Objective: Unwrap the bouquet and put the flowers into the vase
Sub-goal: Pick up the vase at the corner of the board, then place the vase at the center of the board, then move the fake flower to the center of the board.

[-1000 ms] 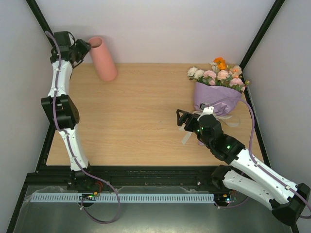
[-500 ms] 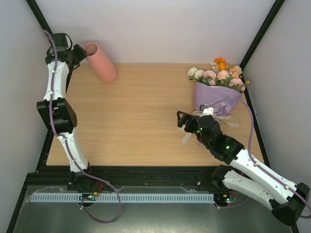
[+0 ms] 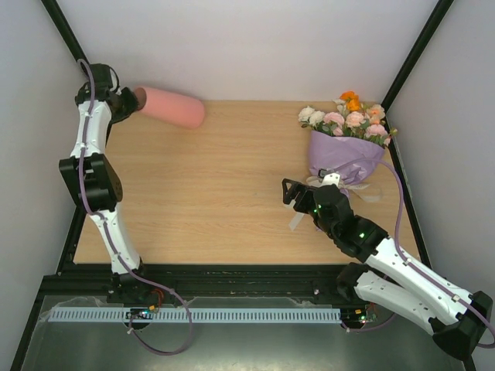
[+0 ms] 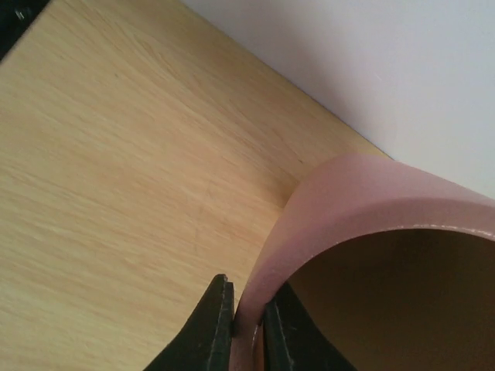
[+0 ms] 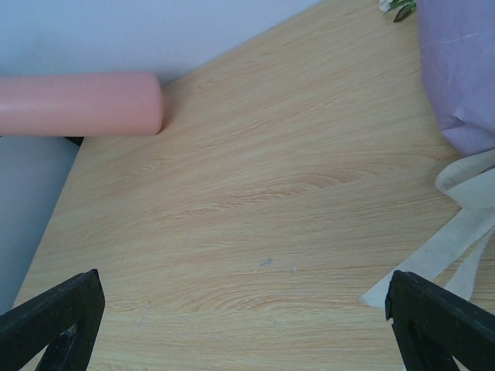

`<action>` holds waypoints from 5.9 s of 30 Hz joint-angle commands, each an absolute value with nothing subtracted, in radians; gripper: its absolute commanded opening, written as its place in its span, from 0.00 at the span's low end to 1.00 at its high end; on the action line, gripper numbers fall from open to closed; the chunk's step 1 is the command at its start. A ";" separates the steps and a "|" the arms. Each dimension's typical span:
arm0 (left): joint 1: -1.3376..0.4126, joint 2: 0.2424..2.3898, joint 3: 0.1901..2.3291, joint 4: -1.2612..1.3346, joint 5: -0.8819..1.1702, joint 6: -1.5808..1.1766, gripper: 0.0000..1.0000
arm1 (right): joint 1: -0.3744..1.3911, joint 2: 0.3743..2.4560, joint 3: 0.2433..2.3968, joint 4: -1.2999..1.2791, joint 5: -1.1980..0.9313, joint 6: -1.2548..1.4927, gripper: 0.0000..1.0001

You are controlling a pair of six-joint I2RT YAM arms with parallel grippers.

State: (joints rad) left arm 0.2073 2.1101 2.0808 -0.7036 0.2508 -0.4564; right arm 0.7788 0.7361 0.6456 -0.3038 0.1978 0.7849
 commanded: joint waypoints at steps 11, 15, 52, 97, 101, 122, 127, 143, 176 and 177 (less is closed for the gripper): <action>0.036 1.799 2.099 -0.881 0.015 -0.283 0.02 | 0.776 0.689 0.657 -0.355 0.204 0.767 0.98; -0.013 1.738 2.077 -0.961 -0.097 -0.226 0.02 | 0.777 0.666 0.655 -0.379 0.203 0.770 0.99; 0.000 1.675 1.840 -1.126 -0.345 -0.179 0.06 | 0.777 0.676 0.642 -0.397 0.225 0.764 0.99; -0.263 0.803 0.904 -0.349 0.604 -0.245 1.00 | 0.256 1.326 0.762 -0.414 0.434 0.740 0.72; -0.316 0.808 0.827 -0.296 0.579 -0.259 1.00 | 0.189 1.348 0.760 -0.388 0.367 0.695 0.74; -0.417 0.862 0.749 -0.303 0.521 -0.207 1.00 | 0.143 1.382 0.626 -0.120 0.159 0.559 0.99; -0.430 0.865 0.751 -0.309 0.513 -0.204 1.00 | 0.142 1.468 0.674 -0.074 0.102 0.537 0.99; -0.444 0.851 0.749 -0.322 0.480 -0.202 1.00 | 0.312 1.570 0.743 -0.079 -0.002 0.446 0.80; -0.737 1.189 0.644 -0.133 0.224 -0.505 0.76 | 0.805 1.353 0.699 -0.122 0.008 0.433 0.85; -0.758 1.212 0.641 -0.115 0.217 -0.509 0.76 | 0.806 1.330 0.694 -0.131 0.005 0.436 0.86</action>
State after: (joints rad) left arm -0.6918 1.1431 0.6476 -0.2199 0.2447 -0.4698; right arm 0.8051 1.4174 0.7181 -0.0795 -0.0223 0.4301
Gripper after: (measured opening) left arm 0.764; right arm 0.843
